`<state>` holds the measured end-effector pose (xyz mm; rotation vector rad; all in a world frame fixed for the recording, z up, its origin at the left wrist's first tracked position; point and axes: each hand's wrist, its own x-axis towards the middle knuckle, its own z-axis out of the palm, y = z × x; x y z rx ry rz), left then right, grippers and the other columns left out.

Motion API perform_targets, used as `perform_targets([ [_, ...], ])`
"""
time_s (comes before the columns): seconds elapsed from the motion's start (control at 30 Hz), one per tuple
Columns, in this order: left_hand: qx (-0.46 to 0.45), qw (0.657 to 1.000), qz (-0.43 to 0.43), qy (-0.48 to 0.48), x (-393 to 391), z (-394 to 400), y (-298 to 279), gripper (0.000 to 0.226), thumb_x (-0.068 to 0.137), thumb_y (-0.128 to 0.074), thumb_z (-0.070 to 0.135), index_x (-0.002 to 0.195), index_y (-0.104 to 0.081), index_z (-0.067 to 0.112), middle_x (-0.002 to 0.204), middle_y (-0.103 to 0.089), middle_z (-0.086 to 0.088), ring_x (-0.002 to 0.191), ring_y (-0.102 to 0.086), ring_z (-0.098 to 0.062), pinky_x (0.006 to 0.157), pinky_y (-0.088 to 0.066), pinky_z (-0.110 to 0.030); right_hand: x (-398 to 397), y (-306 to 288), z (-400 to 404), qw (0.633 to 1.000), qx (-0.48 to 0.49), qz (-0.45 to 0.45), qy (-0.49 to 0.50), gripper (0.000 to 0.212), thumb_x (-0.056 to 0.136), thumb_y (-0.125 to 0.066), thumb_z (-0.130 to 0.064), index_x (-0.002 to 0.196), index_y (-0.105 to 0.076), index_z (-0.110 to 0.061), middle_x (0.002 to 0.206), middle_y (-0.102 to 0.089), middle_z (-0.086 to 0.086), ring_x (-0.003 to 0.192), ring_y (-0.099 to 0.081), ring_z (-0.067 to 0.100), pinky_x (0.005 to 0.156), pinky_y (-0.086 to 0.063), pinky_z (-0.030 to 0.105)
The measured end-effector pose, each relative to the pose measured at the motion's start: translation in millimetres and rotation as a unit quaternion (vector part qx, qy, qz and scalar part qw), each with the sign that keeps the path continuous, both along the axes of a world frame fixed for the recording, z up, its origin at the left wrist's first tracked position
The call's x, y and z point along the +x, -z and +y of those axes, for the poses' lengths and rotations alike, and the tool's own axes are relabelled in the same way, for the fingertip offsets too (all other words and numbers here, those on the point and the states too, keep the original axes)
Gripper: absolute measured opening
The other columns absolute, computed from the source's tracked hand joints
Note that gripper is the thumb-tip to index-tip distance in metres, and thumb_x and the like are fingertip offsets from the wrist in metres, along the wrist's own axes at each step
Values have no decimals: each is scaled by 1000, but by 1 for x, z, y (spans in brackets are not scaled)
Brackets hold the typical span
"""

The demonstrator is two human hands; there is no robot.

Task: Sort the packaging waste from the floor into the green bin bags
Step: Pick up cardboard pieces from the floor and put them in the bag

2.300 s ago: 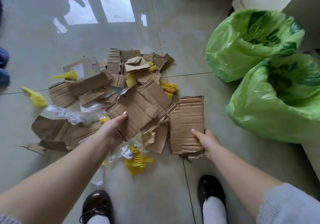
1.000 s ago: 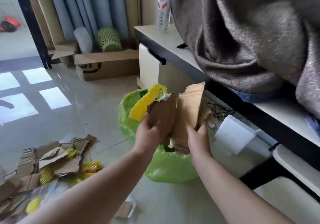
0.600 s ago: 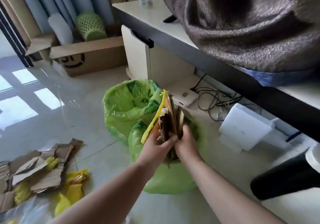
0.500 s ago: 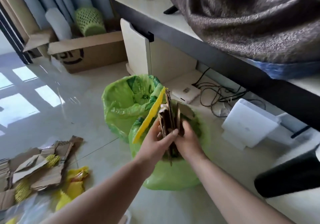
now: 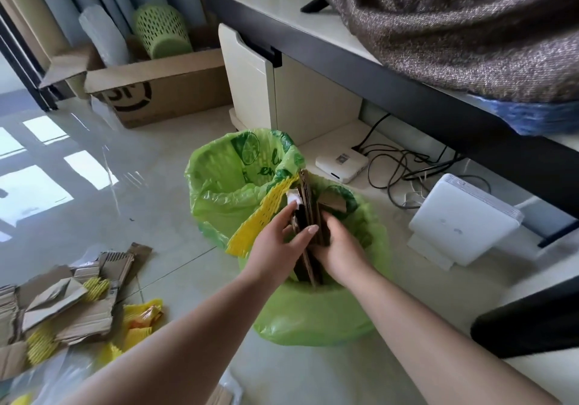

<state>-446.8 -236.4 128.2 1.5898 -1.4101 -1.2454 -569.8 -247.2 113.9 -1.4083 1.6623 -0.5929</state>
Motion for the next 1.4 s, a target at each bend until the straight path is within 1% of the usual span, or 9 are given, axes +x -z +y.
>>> perform_targets([
  [0.07, 4, 998, -64, -15, 0, -2, 0, 62, 86, -61, 40, 142, -34, 35, 132, -58, 1, 118, -57, -15, 88, -48, -26, 1, 1, -2, 999, 6, 45, -16, 57, 89, -57, -26, 141, -33, -34, 120, -64, -1, 104, -63, 23, 78, -50, 31],
  [0.3, 49, 977, -199, 54, -14, -13, -15, 54, 95, -47, 35, 143, -30, 15, 135, -53, -5, 114, -55, -20, 74, -39, -21, 12, 4, -7, 988, 30, 142, -57, 39, 93, -44, -22, 132, -45, -23, 110, -66, 10, 100, -62, 32, 81, -52, 37],
  [0.5, -10, 991, -129, 31, -2, 6, -19, 81, 85, -62, 40, 149, -16, 21, 146, -36, 7, 135, -34, -9, 100, -28, -19, -4, -6, 8, 991, 5, 129, -29, 54, 90, -57, -24, 141, -38, -18, 142, -44, 5, 125, -48, 25, 98, -43, 36],
  [0.6, -51, 995, -90, 6, 14, 17, -19, 71, 83, -65, 38, 144, -31, 26, 141, -41, 16, 131, -36, -1, 109, -30, -22, -13, -22, 25, 991, -109, 72, -15, 56, 87, -63, -19, 139, -41, -22, 139, -44, -3, 128, -44, 15, 101, -39, 29],
  [0.7, -118, 989, -79, -41, 33, 16, -19, 43, 82, -68, 30, 123, -58, 28, 126, -59, 9, 117, -55, -8, 99, -47, -30, -7, -36, 24, 966, -247, 65, -35, 43, 85, -64, -11, 125, -56, -22, 124, -53, -9, 116, -49, 4, 102, -41, 24],
  [0.8, -158, 968, -176, -81, 54, 3, -15, 41, 81, -69, 28, 121, -59, 26, 122, -58, 5, 117, -52, -13, 101, -42, -32, 12, -48, 3, 937, -314, 112, -102, 41, 86, -61, -7, 124, -58, -19, 129, -55, -5, 119, -49, 8, 104, -32, 18],
  [0.97, -7, 960, -274, -62, 77, -10, 9, 49, 80, -70, 35, 126, -57, 25, 124, -63, -1, 114, -57, -23, 91, -44, -30, 40, -39, -46, 853, -245, 345, -304, 50, 89, -55, -11, 135, -47, -30, 141, -45, -2, 131, -39, 22, 114, -20, 44],
  [1.17, -74, 963, -245, -84, 85, -14, 7, 16, 84, -65, 28, 95, -73, 19, 83, -71, -5, 80, -62, -27, 66, -43, -30, 50, -25, -68, 831, -281, 376, -299, 28, 91, -54, -20, 117, -61, -27, 113, -57, 0, 108, -52, 24, 93, -40, 39],
  [1.4, -230, 945, -217, -87, 103, -47, -19, 19, 83, -68, 26, 99, -74, 21, 92, -70, 2, 81, -64, -17, 71, -45, -25, 48, -34, -90, 882, -323, 240, -247, 16, 86, -63, -17, 102, -66, -16, 102, -66, 1, 84, -62, 20, 69, -45, 25],
])
